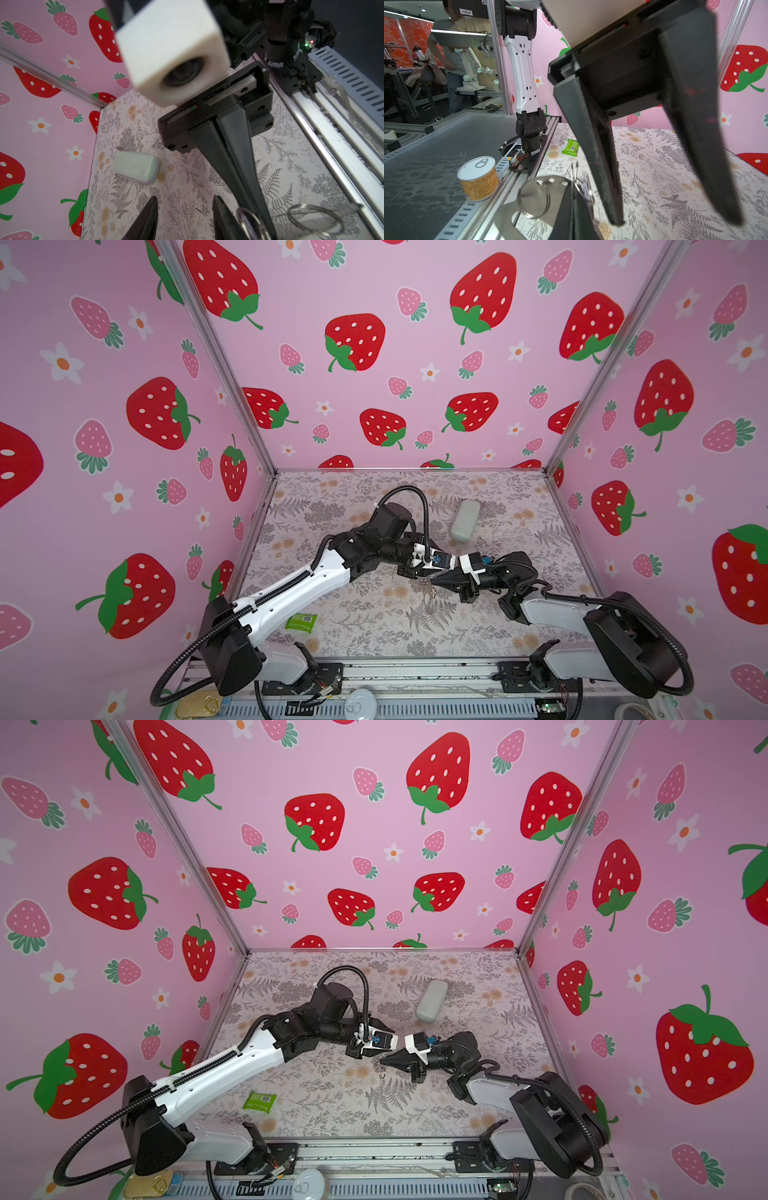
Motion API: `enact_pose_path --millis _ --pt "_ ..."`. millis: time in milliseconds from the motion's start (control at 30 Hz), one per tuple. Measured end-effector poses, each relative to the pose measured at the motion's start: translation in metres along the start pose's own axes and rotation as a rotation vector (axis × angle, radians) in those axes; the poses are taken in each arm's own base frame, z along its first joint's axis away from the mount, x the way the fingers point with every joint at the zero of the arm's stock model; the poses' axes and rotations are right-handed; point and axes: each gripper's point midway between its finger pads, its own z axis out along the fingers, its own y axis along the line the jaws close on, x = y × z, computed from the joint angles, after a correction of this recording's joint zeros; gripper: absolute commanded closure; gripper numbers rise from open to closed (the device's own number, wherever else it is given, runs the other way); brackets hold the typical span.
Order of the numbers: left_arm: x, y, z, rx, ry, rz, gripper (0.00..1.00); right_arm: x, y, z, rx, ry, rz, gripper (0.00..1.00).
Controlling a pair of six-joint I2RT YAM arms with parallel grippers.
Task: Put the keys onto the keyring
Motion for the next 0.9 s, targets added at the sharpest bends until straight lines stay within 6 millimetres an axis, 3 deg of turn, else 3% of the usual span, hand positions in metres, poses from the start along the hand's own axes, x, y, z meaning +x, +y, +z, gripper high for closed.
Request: enact_pose_path --millis 100,267,333,567,700,900 --pt "0.008 0.019 -0.011 -0.047 0.001 -0.082 0.39 -0.002 -0.004 0.000 0.023 -0.013 -0.020 1.00" --pt "0.019 0.044 -0.034 -0.113 -0.007 -0.210 0.60 -0.005 -0.011 -0.001 0.066 -0.023 -0.076 1.00" --pt "0.021 0.045 -0.046 -0.120 -0.008 -0.256 0.62 -0.004 -0.014 -0.002 0.082 -0.021 -0.091 1.00" --pt "-0.011 0.033 -0.070 -0.041 -0.051 -0.312 0.61 -0.003 -0.034 -0.005 0.133 0.018 -0.163 1.00" --pt "-0.020 0.011 -0.063 0.044 -0.043 -0.332 0.61 -0.009 -0.042 -0.004 0.143 0.043 -0.217 1.00" --pt "-0.008 -0.007 -0.044 0.141 0.019 -0.402 0.57 -0.007 -0.047 -0.005 0.145 0.076 -0.235 1.00"
